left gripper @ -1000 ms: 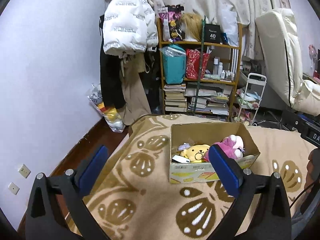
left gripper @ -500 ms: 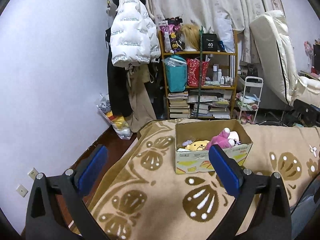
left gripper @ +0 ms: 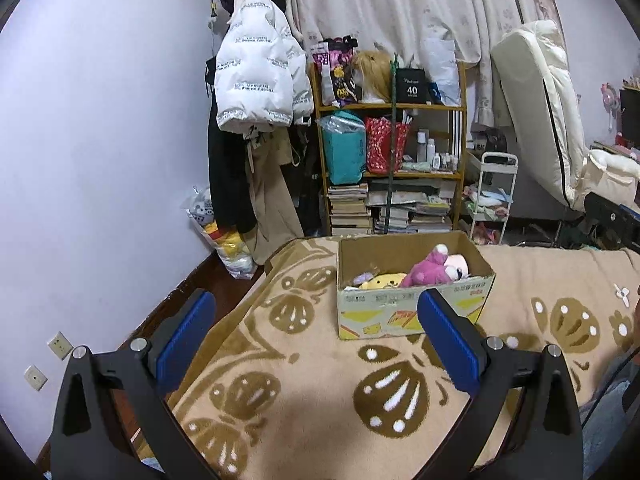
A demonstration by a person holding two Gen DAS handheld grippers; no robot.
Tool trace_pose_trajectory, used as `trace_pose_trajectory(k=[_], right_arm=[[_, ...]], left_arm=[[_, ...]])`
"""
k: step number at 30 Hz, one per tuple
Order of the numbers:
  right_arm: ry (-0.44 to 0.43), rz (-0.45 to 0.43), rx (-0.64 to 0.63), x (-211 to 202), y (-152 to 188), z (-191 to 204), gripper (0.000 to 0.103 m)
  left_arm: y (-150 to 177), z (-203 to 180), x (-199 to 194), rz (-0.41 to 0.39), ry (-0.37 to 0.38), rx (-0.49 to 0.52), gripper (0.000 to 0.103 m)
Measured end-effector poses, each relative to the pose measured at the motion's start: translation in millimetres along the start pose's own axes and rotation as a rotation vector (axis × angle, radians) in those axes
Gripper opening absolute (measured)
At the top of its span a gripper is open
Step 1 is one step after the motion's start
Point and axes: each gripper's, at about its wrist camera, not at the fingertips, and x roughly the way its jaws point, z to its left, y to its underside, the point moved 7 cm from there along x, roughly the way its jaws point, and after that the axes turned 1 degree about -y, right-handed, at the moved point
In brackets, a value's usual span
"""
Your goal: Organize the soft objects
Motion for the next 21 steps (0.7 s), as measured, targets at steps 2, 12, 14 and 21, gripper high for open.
trace_pose_trajectory(k=[2,12,14,21], right_arm=[[0.005,-0.004,0.001,2,2,-1,0.103],[0.007,0.000,0.016,12,5,-6,0.103],[0.008,0.001,0.018,12,6,-5,0.103],[0.000,0.013,0.015,18,10,-7,0.103]], left_arm=[[2,-1,3,-0.010,-0.003,0.008,0.100],[8,-9,13,-0.033,-0.028,0.042,0.100],[9,-9,14,-0.033,-0.042,0.047,0.100],[12,-8,16,-0.028,-0.036,0.036,0.100]])
